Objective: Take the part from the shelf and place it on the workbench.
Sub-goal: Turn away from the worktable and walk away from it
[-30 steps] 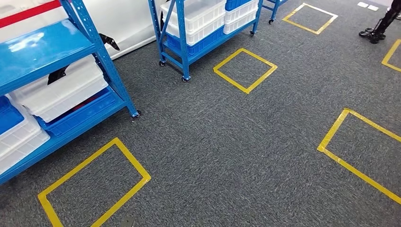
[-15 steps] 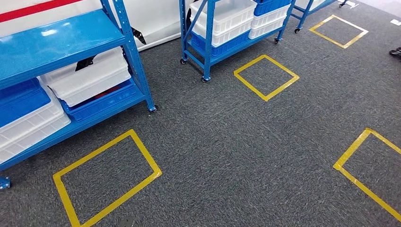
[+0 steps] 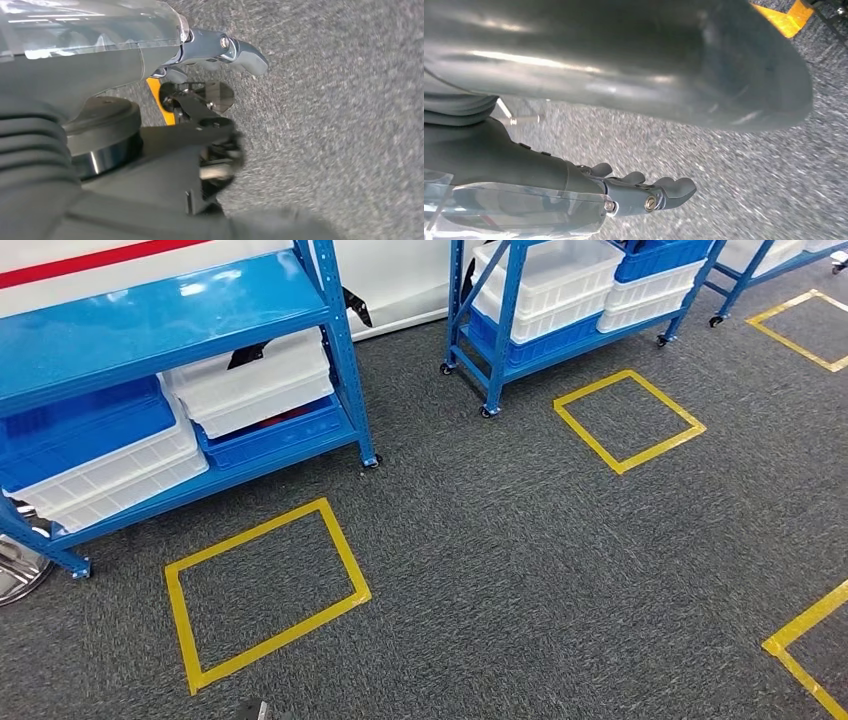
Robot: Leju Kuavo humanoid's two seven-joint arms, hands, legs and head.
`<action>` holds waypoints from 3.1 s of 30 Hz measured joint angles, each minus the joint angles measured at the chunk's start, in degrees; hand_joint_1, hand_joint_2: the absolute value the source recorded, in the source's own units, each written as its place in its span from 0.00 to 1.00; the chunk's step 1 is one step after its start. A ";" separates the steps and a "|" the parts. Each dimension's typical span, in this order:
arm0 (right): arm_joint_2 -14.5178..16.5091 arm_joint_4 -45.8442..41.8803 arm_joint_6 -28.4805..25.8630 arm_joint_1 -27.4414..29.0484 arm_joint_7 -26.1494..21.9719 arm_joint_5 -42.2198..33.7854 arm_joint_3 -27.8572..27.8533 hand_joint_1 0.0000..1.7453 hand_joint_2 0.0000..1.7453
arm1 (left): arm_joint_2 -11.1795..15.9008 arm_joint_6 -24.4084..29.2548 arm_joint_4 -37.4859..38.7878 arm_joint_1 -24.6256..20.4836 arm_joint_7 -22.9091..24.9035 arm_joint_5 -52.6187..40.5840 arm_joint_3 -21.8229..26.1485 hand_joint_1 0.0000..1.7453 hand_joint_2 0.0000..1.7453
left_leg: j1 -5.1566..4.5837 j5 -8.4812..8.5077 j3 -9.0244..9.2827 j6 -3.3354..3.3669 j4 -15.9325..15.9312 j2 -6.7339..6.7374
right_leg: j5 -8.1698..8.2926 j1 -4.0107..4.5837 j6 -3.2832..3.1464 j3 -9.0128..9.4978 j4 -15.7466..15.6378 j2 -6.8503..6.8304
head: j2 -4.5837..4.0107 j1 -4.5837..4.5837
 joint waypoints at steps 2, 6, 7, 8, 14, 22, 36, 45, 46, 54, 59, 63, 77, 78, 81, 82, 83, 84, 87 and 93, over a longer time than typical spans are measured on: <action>0.08 0.00 -0.06 0.07 -0.04 0.22 -0.03 0.00 0.00 | -0.01 -0.13 -0.01 0.00 -0.44 0.18 0.60 0.00 1.00 | -0.51 2.52 3.84 0.84 -7.59 2.10 | -0.25 0.25 0.37 0.35 0.03 -1.04 | 0.00 0.01; 0.20 -0.01 -0.22 0.10 -0.08 0.61 -0.03 0.00 0.00 | -0.05 -0.06 -0.07 0.67 -1.06 0.50 1.37 0.00 1.00 | -0.88 3.16 4.99 2.06 -10.56 1.61 | -0.55 0.26 1.67 0.95 -0.12 -2.53 | 0.00 0.01; 0.22 -0.02 -0.25 0.08 -0.08 0.78 -0.03 0.00 0.00 | -0.08 0.02 -0.07 0.95 -1.22 0.58 1.49 0.00 1.00 | -0.70 3.46 5.24 2.38 -10.97 1.06 | -0.96 0.18 2.01 0.96 0.25 -1.79 | 0.00 0.01; 0.25 -0.02 -0.25 0.09 -0.08 0.95 -0.03 0.00 0.00 | -0.10 0.12 -0.07 1.11 -1.37 0.62 1.60 0.00 1.00 | -0.50 3.79 5.47 2.69 -11.38 0.56 | -1.96 0.11 2.31 0.50 1.54 -0.51 | 0.00 0.01; 0.38 -0.02 -0.27 0.16 -0.07 1.66 0.01 0.00 0.00 | -0.26 1.08 -0.07 1.71 -2.20 0.87 2.55 0.00 1.00 | -0.42 4.14 5.54 3.05 -11.53 -3.26 | -6.08 -0.12 2.87 -6.00 14.03 3.45 | 0.00 0.01; 0.58 0.02 -1.08 -0.17 -0.24 1.99 -0.17 0.00 0.00 | -0.32 1.39 -0.09 1.94 -2.36 0.62 2.81 0.00 1.00 | -0.44 3.38 4.71 1.01 -10.39 -5.93 | 0.44 -0.30 0.98 0.00 -0.54 6.29 | 0.00 0.01; 0.87 0.09 -2.71 0.64 0.08 2.00 -0.53 0.00 0.00 | -0.52 2.02 -0.11 1.52 -1.23 -0.41 2.81 0.00 0.00 | -0.12 3.72 5.06 0.66 -10.71 -0.65 | -0.68 0.19 0.91 1.16 -0.57 3.07 | 0.00 0.01; 0.95 0.11 -3.02 1.06 -0.16 2.73 -0.58 0.00 0.00 | -0.60 2.84 -0.11 2.18 -2.69 2.08 4.36 0.00 0.00 | -0.51 3.58 5.03 1.40 -10.67 -0.74 | -0.43 -0.13 1.67 1.51 -1.17 3.01 | 0.00 0.01; 0.95 0.11 -3.00 1.06 -0.16 2.79 -0.59 0.00 0.00 | -0.59 2.87 -0.11 2.25 -2.76 2.22 4.55 0.00 0.00 | -0.52 3.57 5.03 1.42 -10.64 -0.74 | -0.41 -0.14 1.73 1.51 -1.18 3.01 | 0.00 0.01; 0.95 0.11 -2.93 1.05 -0.16 3.13 -0.60 0.00 0.00 | -0.60 2.87 -0.11 2.43 -2.88 2.50 5.53 0.00 0.00 | -0.50 3.55 5.04 1.48 -10.58 -0.74 | -0.41 -0.09 1.87 1.50 -1.18 3.00 | 0.00 0.01; 0.95 0.11 -2.76 1.03 -0.14 3.23 -0.60 0.00 0.00 | -0.62 3.01 -0.11 2.43 -2.84 2.50 5.63 0.00 0.00 | -0.46 3.56 5.06 1.47 -10.59 -0.74 | -0.41 0.00 1.86 1.50 -1.15 3.00 | 0.00 0.01; 0.95 0.11 -2.73 1.02 -0.14 3.25 -0.60 0.00 0.00 | -0.67 2.77 -0.11 2.43 -2.84 2.48 5.63 0.00 0.00 | -0.43 3.57 5.07 1.47 -10.59 -0.73 | -0.41 0.02 1.86 1.50 -1.13 3.00 | 0.00 0.01; 0.98 0.11 -2.75 0.86 0.02 3.63 -0.70 0.00 0.00 | -0.71 2.00 -0.11 2.25 0.22 2.95 5.99 0.00 0.00 | -0.79 3.23 4.94 2.00 -10.22 -0.73 | -0.42 -0.41 2.30 1.55 -1.24 2.97 | 0.00 0.01; 0.99 0.11 -2.74 0.83 0.02 3.64 -0.74 0.00 0.00 | -0.70 2.02 -0.11 2.25 0.33 3.10 6.19 0.00 0.00 | -0.85 3.20 4.91 2.10 -10.22 -0.73 | -0.41 -0.47 2.41 1.56 -1.27 2.97 | 0.00 0.01; 1.08 0.11 -2.73 0.71 0.06 3.68 -0.84 0.00 0.00 | -0.68 2.16 -0.11 2.26 0.47 3.52 6.75 0.00 0.00 | -0.80 2.72 5.18 3.06 -10.96 -0.90 | 0.20 -0.64 3.18 1.43 -0.17 2.90 | 0.00 0.01; 1.10 0.11 -2.72 0.69 0.10 3.69 -0.86 0.00 0.00 | -0.68 2.20 -0.11 2.27 0.50 3.60 6.87 0.00 0.00 | -0.69 2.49 5.59 3.50 -11.34 -0.99 | 0.15 -0.67 3.34 1.06 0.84 2.94 | 0.00 0.01; 1.10 0.11 -2.70 0.64 0.14 3.70 -0.89 0.00 0.00 | -0.69 2.24 -0.12 2.25 0.53 3.63 6.98 0.00 0.00 | -0.59 2.21 6.12 3.91 -11.60 -1.05 | -0.51 -0.70 3.36 0.19 2.39 3.01 | 0.00 0.02; 1.10 0.11 -2.67 0.59 0.20 3.72 -0.91 0.00 0.00 | -0.70 2.26 -0.13 2.23 0.56 3.66 7.06 0.00 0.00 | -0.55 2.10 6.59 4.14 -11.72 -1.08 | -1.74 -0.73 3.32 -1.29 4.83 3.14 | 0.00 0.02; 1.11 0.11 -2.48 0.68 0.34 3.78 -0.99 0.00 0.00 | -0.84 2.29 -0.15 2.28 0.80 4.20 7.31 0.00 0.00 | -0.58 1.39 7.39 4.14 -11.68 -1.08 | -5.53 -0.78 3.55 -7.74 14.65 3.52 | 0.00 0.02; 0.90 0.20 -2.18 1.16 0.71 4.33 -1.15 0.00 0.00 | -1.09 2.26 -0.15 2.57 1.66 6.34 8.93 0.00 0.00 | -0.11 -1.54 11.08 1.95 -11.56 -1.32 | 2.95 -1.24 3.79 -4.49 1.89 3.56 | 0.00 0.03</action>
